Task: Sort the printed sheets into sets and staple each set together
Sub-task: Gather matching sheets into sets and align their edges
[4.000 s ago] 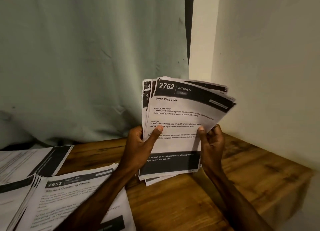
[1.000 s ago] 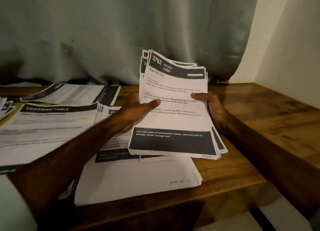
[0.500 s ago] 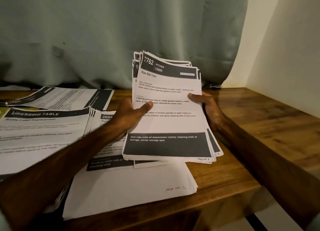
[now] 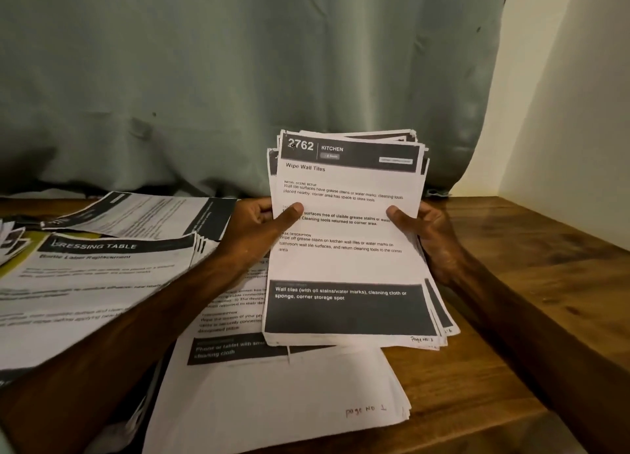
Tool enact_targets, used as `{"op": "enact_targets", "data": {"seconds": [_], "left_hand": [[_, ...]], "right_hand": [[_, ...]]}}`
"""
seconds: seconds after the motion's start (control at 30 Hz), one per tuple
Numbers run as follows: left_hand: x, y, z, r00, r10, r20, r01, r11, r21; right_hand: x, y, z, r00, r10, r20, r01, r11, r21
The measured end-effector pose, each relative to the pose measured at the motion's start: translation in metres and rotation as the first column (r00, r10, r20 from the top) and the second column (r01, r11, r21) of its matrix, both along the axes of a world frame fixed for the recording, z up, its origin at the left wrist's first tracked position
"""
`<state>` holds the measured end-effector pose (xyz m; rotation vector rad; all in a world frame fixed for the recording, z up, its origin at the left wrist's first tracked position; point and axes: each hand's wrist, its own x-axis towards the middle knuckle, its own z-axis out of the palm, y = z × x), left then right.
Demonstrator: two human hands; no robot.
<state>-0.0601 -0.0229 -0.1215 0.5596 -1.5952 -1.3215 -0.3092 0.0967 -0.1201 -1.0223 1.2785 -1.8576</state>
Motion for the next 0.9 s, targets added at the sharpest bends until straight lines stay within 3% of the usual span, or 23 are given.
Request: {"op": "enact_targets", "data": {"seconds": [0.63, 0.9], "left_hand": [[0.002, -0.0012, 0.0, 0.994, -0.054, 0.091, 0.055, 0.998, -0.009], [0.006, -0.004, 0.009, 0.997, 0.066, -0.027, -0.067, 0.998, -0.013]], "right_hand": [[-0.0017, 0.0046, 0.0076, 0.996, 0.033, 0.08, -0.033, 0.999, -0.004], [-0.0051, 0.0017, 0.0086, 0.992, -0.059, 0.109, 0.061, 0.998, -0.017]]}}
